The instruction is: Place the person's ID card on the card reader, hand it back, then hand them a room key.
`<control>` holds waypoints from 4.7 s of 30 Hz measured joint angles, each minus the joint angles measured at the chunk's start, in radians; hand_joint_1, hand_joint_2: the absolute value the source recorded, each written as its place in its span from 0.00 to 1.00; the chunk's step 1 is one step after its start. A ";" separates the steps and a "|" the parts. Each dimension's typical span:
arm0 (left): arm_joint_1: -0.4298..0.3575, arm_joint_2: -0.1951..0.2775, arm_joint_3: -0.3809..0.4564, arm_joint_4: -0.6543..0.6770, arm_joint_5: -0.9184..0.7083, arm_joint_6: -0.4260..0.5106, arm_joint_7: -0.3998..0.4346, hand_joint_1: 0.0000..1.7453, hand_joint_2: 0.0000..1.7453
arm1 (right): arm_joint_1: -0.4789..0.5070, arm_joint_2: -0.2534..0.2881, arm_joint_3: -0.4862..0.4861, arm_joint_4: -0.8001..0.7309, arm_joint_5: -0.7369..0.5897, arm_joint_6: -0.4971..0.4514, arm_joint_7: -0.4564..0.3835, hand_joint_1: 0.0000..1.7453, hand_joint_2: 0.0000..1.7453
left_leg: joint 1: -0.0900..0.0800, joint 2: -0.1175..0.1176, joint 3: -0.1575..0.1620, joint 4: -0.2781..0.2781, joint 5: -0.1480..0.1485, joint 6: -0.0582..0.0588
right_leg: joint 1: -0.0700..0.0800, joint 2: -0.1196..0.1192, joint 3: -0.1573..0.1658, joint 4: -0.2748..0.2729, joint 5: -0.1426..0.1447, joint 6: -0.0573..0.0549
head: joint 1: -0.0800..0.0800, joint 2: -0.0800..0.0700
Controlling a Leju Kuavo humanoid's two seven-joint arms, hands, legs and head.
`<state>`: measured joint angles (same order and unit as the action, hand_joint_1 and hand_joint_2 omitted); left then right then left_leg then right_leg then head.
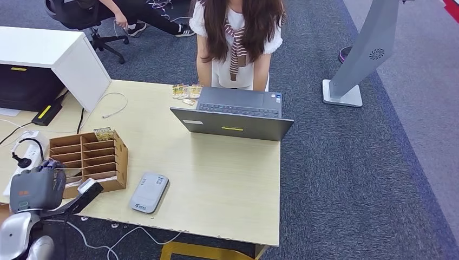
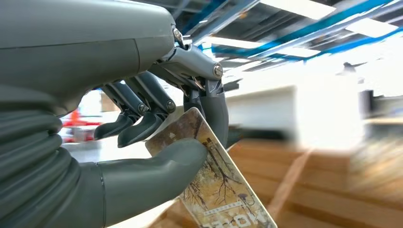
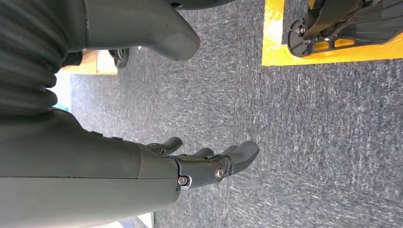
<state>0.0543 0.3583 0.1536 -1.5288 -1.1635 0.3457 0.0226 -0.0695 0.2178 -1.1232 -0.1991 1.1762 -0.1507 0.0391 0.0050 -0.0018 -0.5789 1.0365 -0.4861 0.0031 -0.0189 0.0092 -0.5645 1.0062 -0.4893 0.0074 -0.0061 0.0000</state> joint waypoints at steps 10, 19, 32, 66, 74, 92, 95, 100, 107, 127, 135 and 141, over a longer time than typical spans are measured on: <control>-0.116 0.081 -0.121 -0.240 0.069 -0.119 0.012 1.00 1.00 | 0.000 0.000 -0.003 0.000 -0.013 0.000 0.002 0.00 1.00 | 0.000 0.001 0.001 0.000 0.000 0.000 | 0.000 0.001 0.001 0.000 0.001 0.000 | 0.000 0.000; -0.230 0.091 -0.181 -0.246 0.059 -0.121 0.008 1.00 1.00 | -0.001 0.000 -0.003 0.000 0.005 0.003 0.007 0.00 1.00 | 0.000 0.000 0.000 0.000 0.001 0.000 | 0.000 0.000 0.000 0.000 0.001 0.000 | 0.000 0.000; -0.615 0.014 -0.337 0.219 -0.205 0.028 0.016 1.00 1.00 | -0.016 0.000 0.019 0.001 0.060 0.025 0.016 0.00 1.00 | 0.000 0.000 0.000 0.000 0.005 0.000 | 0.000 0.000 -0.001 0.000 0.006 -0.001 | 0.000 0.000; -0.831 -0.055 -0.451 0.610 -0.223 0.078 0.051 0.00 1.00 | -0.017 0.000 0.034 0.003 0.071 0.037 0.031 0.00 1.00 | 0.000 0.002 -0.001 0.000 0.006 0.000 | 0.000 0.002 -0.001 0.001 0.007 -0.001 | 0.000 0.000; -0.700 -0.012 -0.443 0.448 -0.137 0.159 0.023 0.00 1.00 | -0.015 0.000 0.034 0.003 0.054 0.027 0.032 0.00 1.00 | 0.000 0.002 -0.002 0.000 0.005 0.000 | 0.000 0.002 -0.001 0.001 0.006 -0.001 | 0.000 0.000; 0.071 -0.090 0.307 -0.262 1.057 -0.248 -0.622 0.00 1.00 | 0.007 0.002 -0.006 0.003 -0.039 0.006 -0.018 0.00 1.00 | 0.001 0.008 -0.001 -0.002 0.000 -0.003 | 0.000 0.010 -0.003 0.001 0.001 -0.002 | 0.000 0.000; 0.078 -0.166 0.563 -0.260 1.135 -0.503 -0.650 0.00 1.00 | 0.010 0.002 -0.018 0.003 -0.049 0.006 -0.029 0.00 1.00 | 0.001 0.008 -0.001 -0.002 0.000 -0.003 | 0.000 0.010 -0.003 0.001 0.001 -0.002 | 0.000 0.000; 0.065 -0.255 0.816 -0.258 1.101 -0.600 -0.656 0.00 1.00 | 0.011 0.002 -0.027 0.003 -0.050 0.006 -0.032 0.00 1.00 | 0.001 0.007 -0.001 -0.002 0.000 -0.003 | 0.000 0.008 -0.002 0.001 0.001 -0.002 | 0.000 0.000; -0.001 -0.301 1.073 -0.114 1.375 -0.726 -0.444 0.00 1.00 | 0.011 0.002 -0.041 0.002 -0.054 0.000 -0.043 0.00 1.00 | 0.000 0.003 0.000 -0.002 0.000 -0.003 | 0.000 0.005 0.000 0.001 0.001 -0.002 | 0.000 0.000; -0.070 -0.344 1.362 1.017 1.703 -0.449 -0.441 0.00 1.00 | 0.019 -0.001 -0.043 0.002 -0.006 -0.029 -0.046 0.00 1.00 | -0.003 0.000 0.001 -0.002 -0.001 0.000 | -0.003 0.000 0.002 -0.001 0.000 0.000 | 0.000 0.000; -0.078 -0.372 1.362 1.127 1.684 -0.408 -0.427 0.00 0.00 | 0.020 -0.001 -0.043 0.002 0.002 -0.040 -0.050 0.00 0.75 | -0.003 0.000 0.001 -0.002 -0.001 0.000 | -0.003 0.000 0.002 -0.001 0.000 0.000 | 0.000 0.000; -0.092 -0.414 1.351 1.203 1.613 -0.331 -0.363 0.00 0.00 | 0.021 -0.001 -0.032 0.003 0.038 -0.002 -0.067 0.00 1.00 | -0.003 0.000 0.001 -0.002 -0.001 0.000 | -0.003 0.000 0.002 -0.001 0.000 0.000 | 0.000 0.000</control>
<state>-0.0378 -0.0556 1.5046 -0.3258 0.4497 0.0150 -0.3401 -0.0484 0.2171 -1.1548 -0.1960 1.2143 -0.1532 -0.0277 0.0024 -0.0018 -0.5775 1.0345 -0.4871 0.0026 -0.0218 0.0094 -0.5627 1.0055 -0.4896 0.0075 -0.0060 -0.0001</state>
